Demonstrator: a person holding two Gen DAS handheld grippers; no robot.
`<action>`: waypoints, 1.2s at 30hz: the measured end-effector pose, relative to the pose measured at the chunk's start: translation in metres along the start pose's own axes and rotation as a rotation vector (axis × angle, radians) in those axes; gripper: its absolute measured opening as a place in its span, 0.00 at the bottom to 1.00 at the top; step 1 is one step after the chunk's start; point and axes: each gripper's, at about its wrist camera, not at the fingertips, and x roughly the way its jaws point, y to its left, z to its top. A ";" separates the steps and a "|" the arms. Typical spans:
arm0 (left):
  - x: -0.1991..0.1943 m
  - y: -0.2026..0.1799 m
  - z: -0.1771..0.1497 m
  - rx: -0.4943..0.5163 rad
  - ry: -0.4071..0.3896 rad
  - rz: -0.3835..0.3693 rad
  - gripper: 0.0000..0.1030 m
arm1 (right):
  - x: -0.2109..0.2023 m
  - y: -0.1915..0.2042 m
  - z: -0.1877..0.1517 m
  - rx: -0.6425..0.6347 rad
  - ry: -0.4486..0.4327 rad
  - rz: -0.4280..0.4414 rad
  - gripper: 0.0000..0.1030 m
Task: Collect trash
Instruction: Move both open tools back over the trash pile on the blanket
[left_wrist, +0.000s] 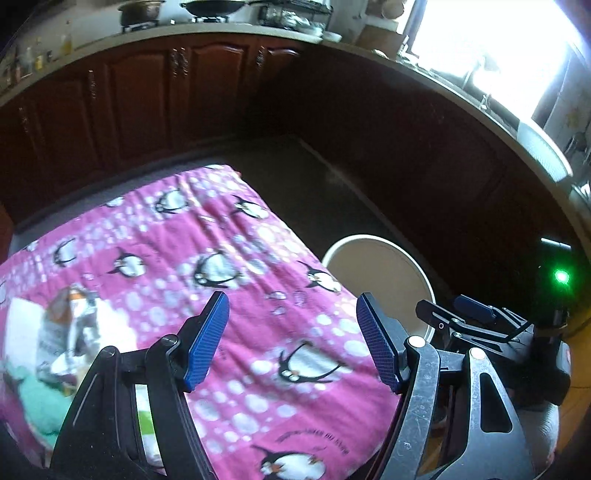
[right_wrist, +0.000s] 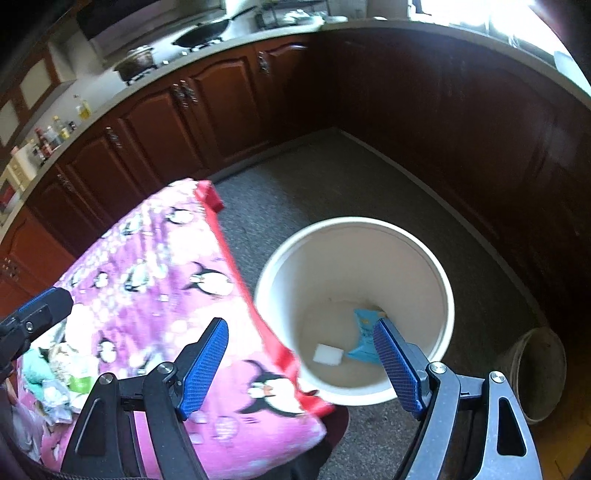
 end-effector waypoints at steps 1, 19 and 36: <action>-0.005 0.002 -0.001 -0.008 -0.006 0.005 0.69 | -0.002 0.006 0.001 -0.007 -0.004 0.007 0.77; -0.093 0.113 -0.040 -0.165 -0.074 0.187 0.69 | -0.006 0.121 -0.017 -0.194 0.012 0.178 0.79; -0.118 0.163 -0.079 -0.250 -0.053 0.212 0.69 | -0.003 0.174 -0.038 -0.288 0.067 0.270 0.82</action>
